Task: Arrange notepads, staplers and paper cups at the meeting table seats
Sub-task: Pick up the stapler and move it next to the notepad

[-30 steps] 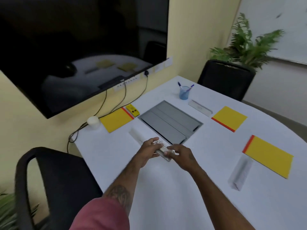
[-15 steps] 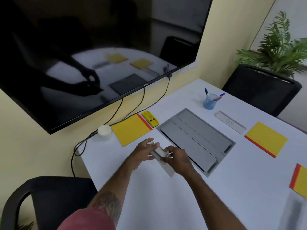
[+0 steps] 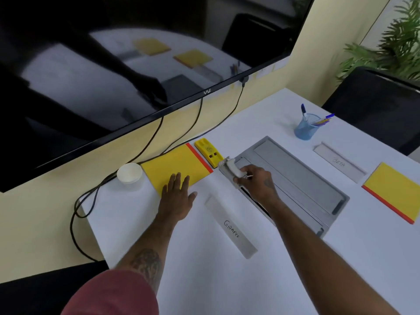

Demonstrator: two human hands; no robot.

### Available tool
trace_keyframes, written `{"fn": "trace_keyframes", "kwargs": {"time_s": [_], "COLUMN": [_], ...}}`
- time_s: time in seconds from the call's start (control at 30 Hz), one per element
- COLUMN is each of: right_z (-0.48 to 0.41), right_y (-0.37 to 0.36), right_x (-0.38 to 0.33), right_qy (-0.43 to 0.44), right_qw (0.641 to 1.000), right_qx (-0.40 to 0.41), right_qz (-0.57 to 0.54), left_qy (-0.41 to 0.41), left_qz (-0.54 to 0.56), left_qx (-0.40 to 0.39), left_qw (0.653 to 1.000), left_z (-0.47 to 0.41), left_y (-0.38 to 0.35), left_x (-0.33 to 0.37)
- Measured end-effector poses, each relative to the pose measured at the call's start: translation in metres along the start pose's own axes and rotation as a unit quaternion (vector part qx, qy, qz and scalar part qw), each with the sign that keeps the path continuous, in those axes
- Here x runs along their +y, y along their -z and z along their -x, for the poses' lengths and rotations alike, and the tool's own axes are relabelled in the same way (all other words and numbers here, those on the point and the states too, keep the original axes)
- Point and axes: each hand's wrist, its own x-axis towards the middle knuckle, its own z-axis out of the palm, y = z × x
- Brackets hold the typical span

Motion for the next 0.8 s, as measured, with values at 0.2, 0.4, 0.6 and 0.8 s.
{"fn": "trace_keyframes", "kwargs": {"time_s": [0.2,0.4,0.6,0.8], "right_z": [-0.041,-0.086,-0.132,-0.163], "right_y": [-0.003,-0.009,-0.028,-0.049], "right_x": [0.013,0.019,0.022,0.029], "right_qy": [-0.033,-0.019,-0.012,-0.027], "right_qw": [0.999,0.999,0.999,0.999], "right_qx": [0.028,0.037,0.036,0.025], "right_qz": [-0.016,-0.007,-0.008,0.007], "left_qy": [0.043,0.032,0.038,0.043], "left_qz": [-0.043,-0.061,-0.063,-0.072], "left_qx": [0.001,0.055,0.085,0.090], "left_qw": [0.998,0.996,0.994,0.992], "left_z": [-0.001,-0.002,-0.002,-0.002], "left_y": [-0.047,-0.055,-0.060,-0.061], "left_x": [-0.007,-0.009,-0.007,-0.008]}}
